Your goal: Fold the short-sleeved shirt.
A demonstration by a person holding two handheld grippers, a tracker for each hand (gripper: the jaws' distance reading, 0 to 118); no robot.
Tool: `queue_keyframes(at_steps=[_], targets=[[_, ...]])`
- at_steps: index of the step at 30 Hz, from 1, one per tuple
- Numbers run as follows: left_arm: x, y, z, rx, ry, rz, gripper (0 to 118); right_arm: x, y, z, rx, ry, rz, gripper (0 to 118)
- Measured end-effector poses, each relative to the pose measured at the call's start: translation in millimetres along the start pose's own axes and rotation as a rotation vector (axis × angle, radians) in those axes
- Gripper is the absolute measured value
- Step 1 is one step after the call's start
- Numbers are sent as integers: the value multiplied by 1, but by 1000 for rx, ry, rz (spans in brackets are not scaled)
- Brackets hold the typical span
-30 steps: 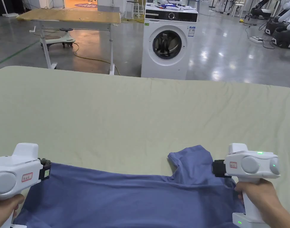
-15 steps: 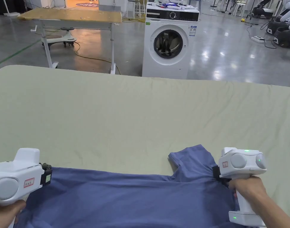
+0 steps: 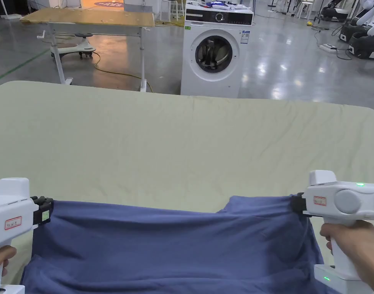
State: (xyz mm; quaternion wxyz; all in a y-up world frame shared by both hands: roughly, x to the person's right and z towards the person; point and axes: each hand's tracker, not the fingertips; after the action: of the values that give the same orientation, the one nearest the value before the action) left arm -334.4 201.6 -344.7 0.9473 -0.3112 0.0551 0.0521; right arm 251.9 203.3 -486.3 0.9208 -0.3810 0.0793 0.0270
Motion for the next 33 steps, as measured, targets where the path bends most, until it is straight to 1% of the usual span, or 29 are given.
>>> queue_keyframes(at_steps=[1, 3, 8, 11, 12, 15, 19, 21, 23, 28, 33], targets=[[-1, -1, 7, 8, -3, 0, 0, 1, -3, 14, 34, 5, -6, 2], [-4, -4, 22, 32, -15, 2, 0, 5, -10, 39, 43, 13, -15, 2], [-16, -20, 54, 81, -54, 10, 0, 6, -42, 94, 90, 11, 8, 2], [-19, -38, 75, 93, -59, -4, 0, 6, -69, 119, 89, 8, 18, 2], [-18, -45, 81, 93, -53, -17, 0, 1, -78, 129, 84, 6, 23, 2], [-16, -73, 96, 80, -41, -38, 0, -3, -110, 142, 42, -15, 28, 2], [-14, -110, 102, -16, -26, -40, 0, -6, -155, 143, -49, -35, 24, 2], [-16, -127, 102, -83, -24, -28, 0, -1, -176, 135, -111, -42, 30, 2], [-19, -139, 100, -133, -26, -23, 0, -1, -191, 131, -135, -45, 12, 2], [-15, -155, 86, -304, -16, -22, 0, -1, -212, 109, -187, -69, 26, 2], [-6, -156, 78, -319, 4, -31, 0, -4, -217, 93, -210, -85, 47, 2]])
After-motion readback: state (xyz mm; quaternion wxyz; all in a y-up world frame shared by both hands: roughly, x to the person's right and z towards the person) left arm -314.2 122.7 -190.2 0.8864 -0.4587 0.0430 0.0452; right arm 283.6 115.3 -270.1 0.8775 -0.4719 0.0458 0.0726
